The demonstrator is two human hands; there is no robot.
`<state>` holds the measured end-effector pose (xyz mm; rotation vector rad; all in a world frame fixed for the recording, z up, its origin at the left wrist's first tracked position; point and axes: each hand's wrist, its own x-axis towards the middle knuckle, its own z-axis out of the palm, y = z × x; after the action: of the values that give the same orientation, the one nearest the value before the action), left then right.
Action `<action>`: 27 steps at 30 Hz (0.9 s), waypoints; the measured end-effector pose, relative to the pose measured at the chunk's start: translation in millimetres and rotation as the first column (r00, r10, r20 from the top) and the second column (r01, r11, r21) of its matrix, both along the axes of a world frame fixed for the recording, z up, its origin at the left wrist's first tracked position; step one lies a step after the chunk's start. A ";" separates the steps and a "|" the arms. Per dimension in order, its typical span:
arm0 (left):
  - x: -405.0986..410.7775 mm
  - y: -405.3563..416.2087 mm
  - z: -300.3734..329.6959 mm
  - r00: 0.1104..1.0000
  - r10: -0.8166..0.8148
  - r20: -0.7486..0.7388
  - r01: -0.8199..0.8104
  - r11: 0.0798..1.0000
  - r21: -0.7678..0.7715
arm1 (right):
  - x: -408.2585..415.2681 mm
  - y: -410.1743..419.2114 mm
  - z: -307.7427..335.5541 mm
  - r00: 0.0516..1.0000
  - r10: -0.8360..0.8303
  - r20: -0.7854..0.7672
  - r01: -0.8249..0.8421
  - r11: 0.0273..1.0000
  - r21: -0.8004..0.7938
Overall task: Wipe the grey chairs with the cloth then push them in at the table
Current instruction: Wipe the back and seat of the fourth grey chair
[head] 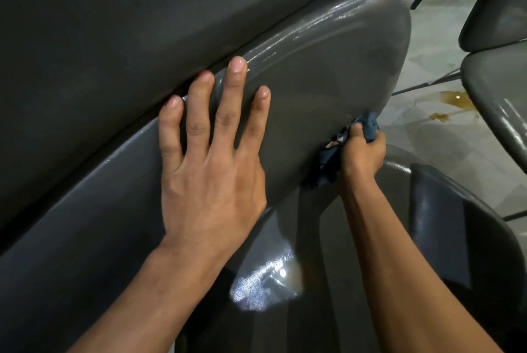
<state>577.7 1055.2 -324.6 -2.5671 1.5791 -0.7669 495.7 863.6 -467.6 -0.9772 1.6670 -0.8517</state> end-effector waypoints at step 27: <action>4.2 109.1 11.7 0.996 0.034 -0.084 -0.032 0.999 0.024 | 2.8 96.2 -16.2 0.953 0.163 0.256 -0.222 0.949 0.223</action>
<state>581.9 1164.3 -312.9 -2.6353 1.5534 -0.6420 498.5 959.8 -483.8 -0.8162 1.4087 -0.5844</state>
